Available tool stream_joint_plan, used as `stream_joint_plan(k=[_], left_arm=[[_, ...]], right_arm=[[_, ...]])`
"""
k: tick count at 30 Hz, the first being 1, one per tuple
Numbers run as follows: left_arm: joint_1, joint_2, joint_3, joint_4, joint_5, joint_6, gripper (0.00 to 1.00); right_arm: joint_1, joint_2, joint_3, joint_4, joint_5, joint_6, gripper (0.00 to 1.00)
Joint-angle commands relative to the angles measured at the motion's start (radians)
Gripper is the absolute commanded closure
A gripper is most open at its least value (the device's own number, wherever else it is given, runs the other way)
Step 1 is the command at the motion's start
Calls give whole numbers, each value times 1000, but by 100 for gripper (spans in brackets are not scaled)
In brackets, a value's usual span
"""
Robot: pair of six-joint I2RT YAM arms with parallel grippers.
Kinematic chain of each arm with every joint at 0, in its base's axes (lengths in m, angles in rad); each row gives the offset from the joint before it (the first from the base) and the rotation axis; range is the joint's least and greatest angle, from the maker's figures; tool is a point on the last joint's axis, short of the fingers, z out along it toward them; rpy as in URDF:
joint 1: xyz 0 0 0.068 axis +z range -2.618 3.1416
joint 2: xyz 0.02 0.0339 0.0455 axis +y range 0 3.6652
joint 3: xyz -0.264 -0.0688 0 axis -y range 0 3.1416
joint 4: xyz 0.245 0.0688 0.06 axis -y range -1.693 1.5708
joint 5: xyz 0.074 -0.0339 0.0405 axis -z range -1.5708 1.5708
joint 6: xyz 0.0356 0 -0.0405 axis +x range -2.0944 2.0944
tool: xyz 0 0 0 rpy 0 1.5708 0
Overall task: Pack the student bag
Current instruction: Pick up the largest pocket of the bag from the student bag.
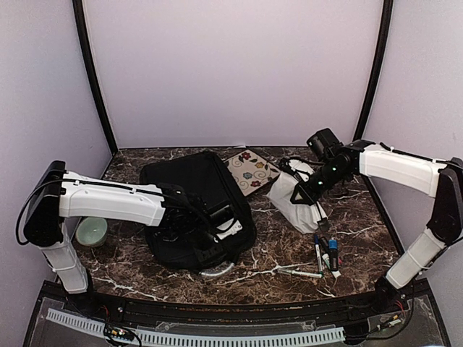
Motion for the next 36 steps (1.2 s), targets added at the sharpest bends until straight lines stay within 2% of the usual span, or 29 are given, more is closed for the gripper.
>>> stream_joint_plan(k=[1, 8, 12, 13, 17, 21, 24, 29, 33, 36], left_arm=[[2, 40, 54, -111, -264, 12, 42], [-29, 55, 82, -119, -297, 38, 41], [-31, 65, 73, -121, -257, 54, 42], [-31, 72, 69, -120, -252, 58, 45], [-31, 93, 82, -118, -278, 57, 69], [-26, 63, 115, -98, -312, 55, 91], [-4, 3, 117, -70, -323, 57, 100], [66, -107, 134, 1, -287, 70, 100], [134, -199, 127, 88, -164, 91, 100], [191, -240, 125, 134, -90, 100, 100]], right_arm=[[-2, -60, -4, 47, -38, -11, 90], [-3, -89, -29, 59, -22, -14, 90], [-4, -89, -25, 64, -23, -14, 90], [-4, -87, -20, 61, -23, -14, 90], [-4, -87, 13, 31, -29, -31, 90], [-4, -112, 51, -35, -119, -97, 91], [-3, -156, 58, -51, -214, -148, 91], [9, -180, 111, -113, -402, -215, 94], [53, -170, 162, -132, -410, -241, 94], [132, -168, 207, -138, -359, -275, 94]])
